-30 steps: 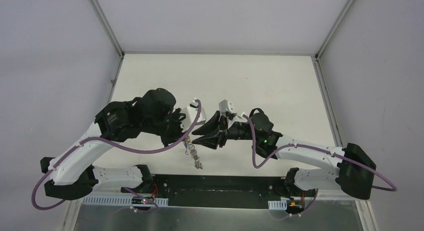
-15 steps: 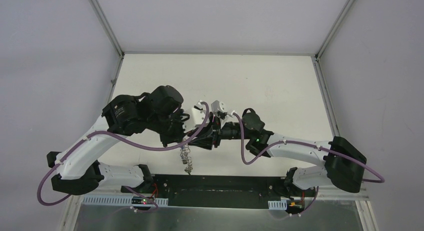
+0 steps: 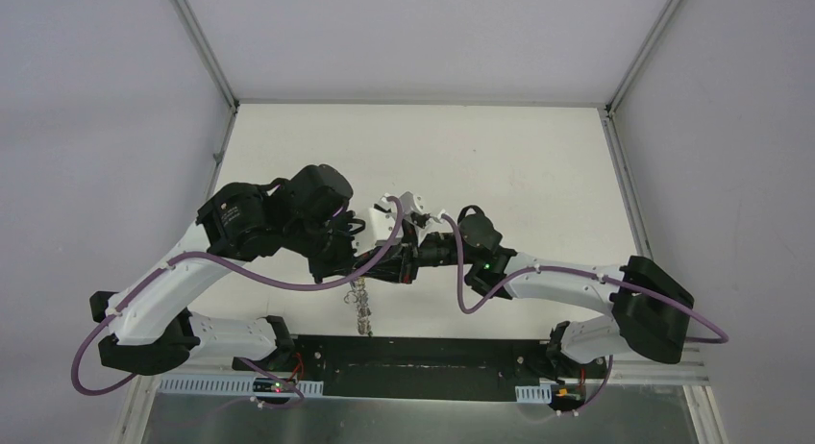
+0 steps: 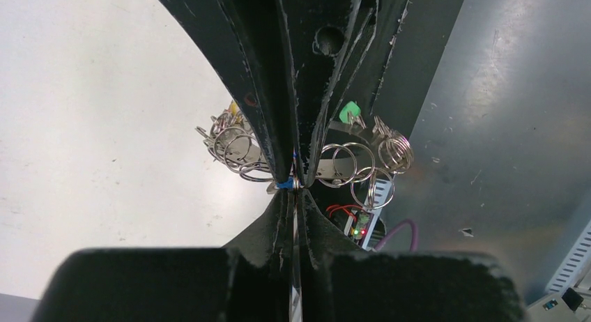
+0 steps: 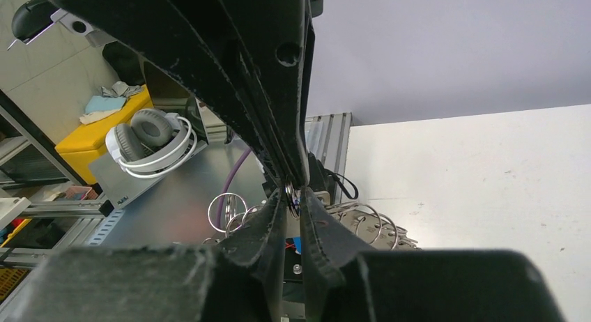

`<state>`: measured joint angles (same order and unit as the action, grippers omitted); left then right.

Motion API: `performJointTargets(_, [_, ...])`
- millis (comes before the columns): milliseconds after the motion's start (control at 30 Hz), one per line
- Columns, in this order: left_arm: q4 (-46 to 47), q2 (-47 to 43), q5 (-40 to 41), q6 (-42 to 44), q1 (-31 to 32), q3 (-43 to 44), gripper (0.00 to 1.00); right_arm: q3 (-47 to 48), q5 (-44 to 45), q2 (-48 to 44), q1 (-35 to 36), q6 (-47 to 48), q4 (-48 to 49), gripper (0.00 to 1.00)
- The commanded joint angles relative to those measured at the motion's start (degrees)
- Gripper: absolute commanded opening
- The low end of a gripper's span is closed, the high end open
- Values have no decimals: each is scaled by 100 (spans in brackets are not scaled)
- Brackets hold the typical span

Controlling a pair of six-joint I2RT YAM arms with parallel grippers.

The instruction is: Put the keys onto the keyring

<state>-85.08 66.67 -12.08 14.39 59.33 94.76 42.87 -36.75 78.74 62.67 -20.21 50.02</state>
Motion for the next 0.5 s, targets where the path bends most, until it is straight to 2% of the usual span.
performJointTargets(0, [331, -175, -119, 22, 62, -13, 0, 300, -194, 91, 43, -108, 386, 11])
performJointTargets(67, [366, -206, -117, 14, 61, -34, 0, 301, -232, 131, 43, -115, 386, 0])
performJointTargets(300, [513, -436, 21, -97, 63, -283, 1, 204, -192, -15, 43, -24, 365, 0])
performJointTargets(400, [719, -689, 4, -153, 62, -481, 24, 157, -167, -91, 43, 11, 340, 0])
performJointTargets(467, [908, -906, 3, -242, 61, -631, 35, 136, -166, -120, 43, 12, 342, 0])
